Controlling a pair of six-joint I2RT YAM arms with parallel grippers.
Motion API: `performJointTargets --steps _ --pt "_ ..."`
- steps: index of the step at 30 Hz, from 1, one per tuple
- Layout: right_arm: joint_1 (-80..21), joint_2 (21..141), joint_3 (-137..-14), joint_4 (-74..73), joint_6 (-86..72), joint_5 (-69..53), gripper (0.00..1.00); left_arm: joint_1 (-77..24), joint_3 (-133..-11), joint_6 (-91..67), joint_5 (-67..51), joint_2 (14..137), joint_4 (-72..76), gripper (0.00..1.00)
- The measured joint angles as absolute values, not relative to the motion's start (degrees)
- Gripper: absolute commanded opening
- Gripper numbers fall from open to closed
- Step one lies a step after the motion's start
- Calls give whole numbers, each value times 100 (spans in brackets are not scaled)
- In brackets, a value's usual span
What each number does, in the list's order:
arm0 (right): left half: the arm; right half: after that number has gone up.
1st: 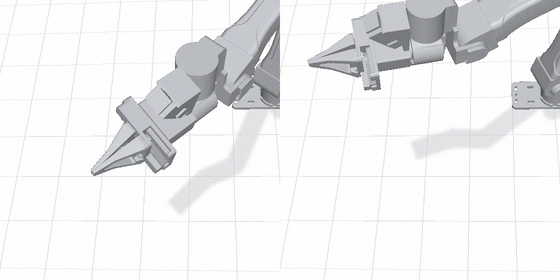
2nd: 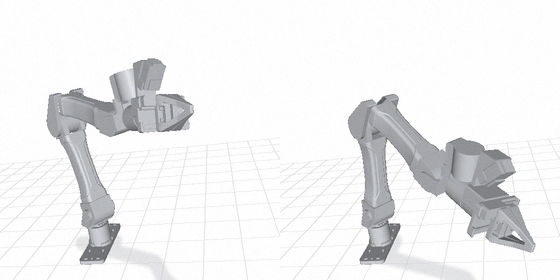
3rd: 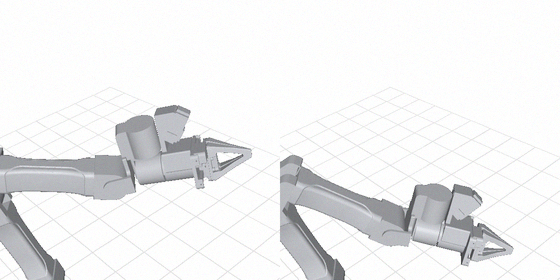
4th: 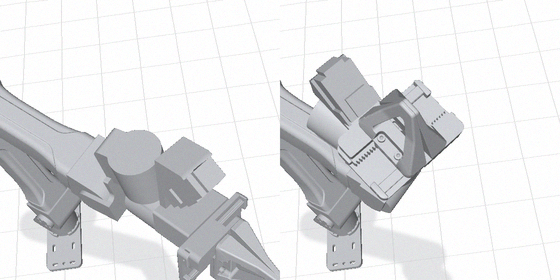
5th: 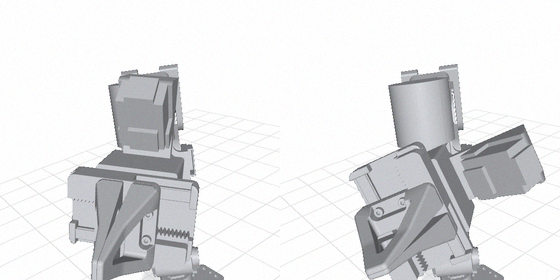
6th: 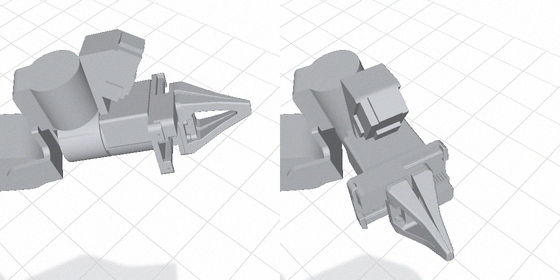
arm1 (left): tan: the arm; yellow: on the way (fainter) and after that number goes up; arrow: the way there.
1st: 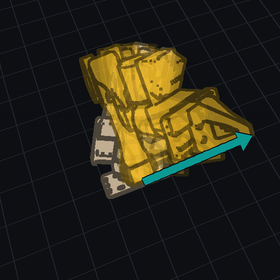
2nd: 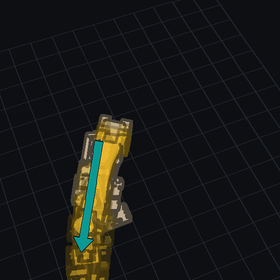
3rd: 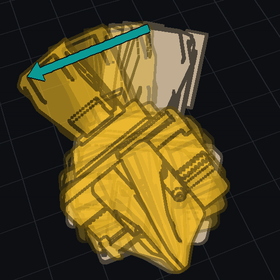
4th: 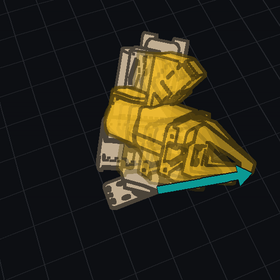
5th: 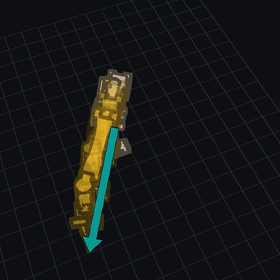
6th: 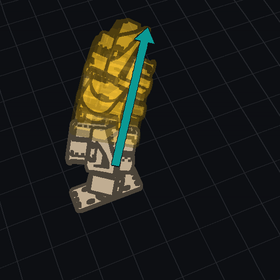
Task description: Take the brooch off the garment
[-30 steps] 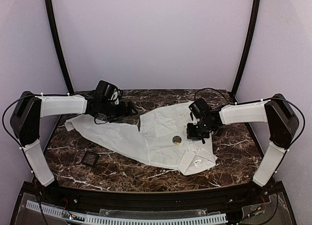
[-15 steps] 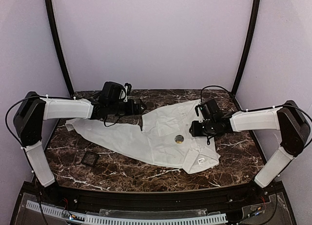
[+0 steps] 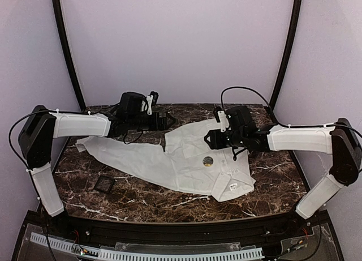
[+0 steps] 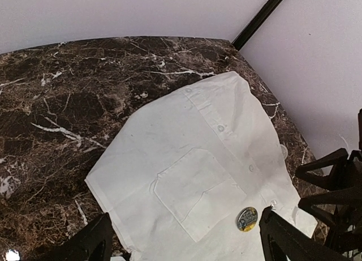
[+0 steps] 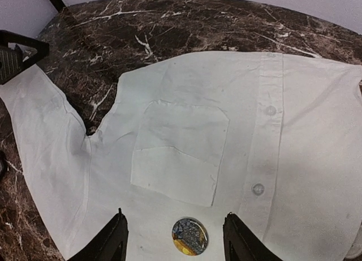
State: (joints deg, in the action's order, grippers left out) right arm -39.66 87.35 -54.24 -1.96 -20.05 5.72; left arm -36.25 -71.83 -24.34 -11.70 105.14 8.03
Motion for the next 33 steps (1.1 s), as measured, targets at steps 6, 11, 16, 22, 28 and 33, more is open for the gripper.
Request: performJointTargets --steps 6,11,16,22,28,33 --pt "-4239 9129 -5424 -416 -2021 425 61 -4047 -7177 -2095 -812 10516 517 91" --pt "-4436 9365 -5424 -679 -2047 567 59 -4407 -6960 -2051 -746 10516 517 91" --pt "-4510 9577 -5413 -703 -2115 631 56 -4517 -6718 -2056 -735 10512 604 91" --pt "-4565 9937 -5363 -550 -2156 875 55 -4528 -6333 -2143 -698 10508 996 91" --pt "-4650 10197 -5365 -537 -2139 1382 57 -4552 -6147 -2141 -642 10377 1164 91" --pt "-4703 10318 -5369 -412 -2130 1634 57 -4567 -5977 -2117 -495 10178 1247 91"
